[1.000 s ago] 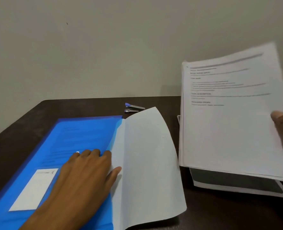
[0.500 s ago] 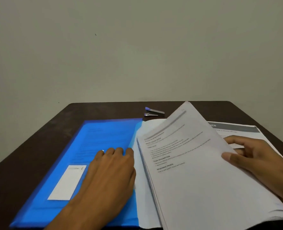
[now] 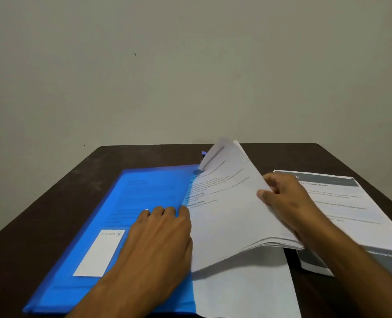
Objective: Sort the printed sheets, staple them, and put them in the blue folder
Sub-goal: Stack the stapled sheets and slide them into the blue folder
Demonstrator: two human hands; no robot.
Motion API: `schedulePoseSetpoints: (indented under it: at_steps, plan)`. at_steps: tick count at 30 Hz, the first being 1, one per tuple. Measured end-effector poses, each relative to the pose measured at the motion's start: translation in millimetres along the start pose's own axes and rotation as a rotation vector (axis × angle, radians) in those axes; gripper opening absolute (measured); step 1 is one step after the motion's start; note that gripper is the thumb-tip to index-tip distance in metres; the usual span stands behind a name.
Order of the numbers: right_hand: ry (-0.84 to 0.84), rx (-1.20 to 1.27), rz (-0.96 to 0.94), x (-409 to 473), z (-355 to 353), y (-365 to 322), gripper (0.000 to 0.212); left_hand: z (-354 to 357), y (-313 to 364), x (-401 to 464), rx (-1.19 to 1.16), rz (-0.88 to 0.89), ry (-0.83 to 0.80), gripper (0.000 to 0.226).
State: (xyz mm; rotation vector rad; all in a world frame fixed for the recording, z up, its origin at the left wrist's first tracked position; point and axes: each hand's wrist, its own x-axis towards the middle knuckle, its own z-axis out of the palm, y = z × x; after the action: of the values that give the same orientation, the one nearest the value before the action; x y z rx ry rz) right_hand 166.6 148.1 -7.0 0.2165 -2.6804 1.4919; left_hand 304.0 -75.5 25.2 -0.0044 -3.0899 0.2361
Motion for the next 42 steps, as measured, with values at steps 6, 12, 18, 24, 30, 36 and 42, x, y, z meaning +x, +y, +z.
schedulePoseSetpoints:
  at_steps: [6, 12, 18, 24, 30, 36, 42]
  plan:
    - [0.012, 0.04, -0.032, -13, 45, -5, 0.015, 5, -5, -4, -0.025, 0.0, 0.044, 0.059]
    - [-0.309, 0.053, 0.004, -41, 93, -24, 0.03, 9, 2, 4, -0.04, -0.013, 0.033, 0.065]
    - [-0.41, -0.513, -0.21, -31, 114, -59, 0.041, 12, 6, 3, 0.062, 0.032, 0.072, 0.061]
    - [-0.424, -0.7, -0.311, -40, 99, -70, 0.044, 14, 0, 1, 0.001, 0.006, 0.109, 0.046]
    - [0.183, -0.37, -0.147, -37, -3, -18, 0.029, 15, 7, 5, -0.103, 0.046, 0.209, 0.061]
    - [0.342, -0.784, 0.376, -37, -132, 86, 0.048, 50, -4, 19, 0.015, 0.054, 0.29, 0.049]
    - [0.266, -0.672, 0.457, -49, -154, 101, 0.059, 49, -6, 24, 0.086, 0.044, 0.279, 0.045]
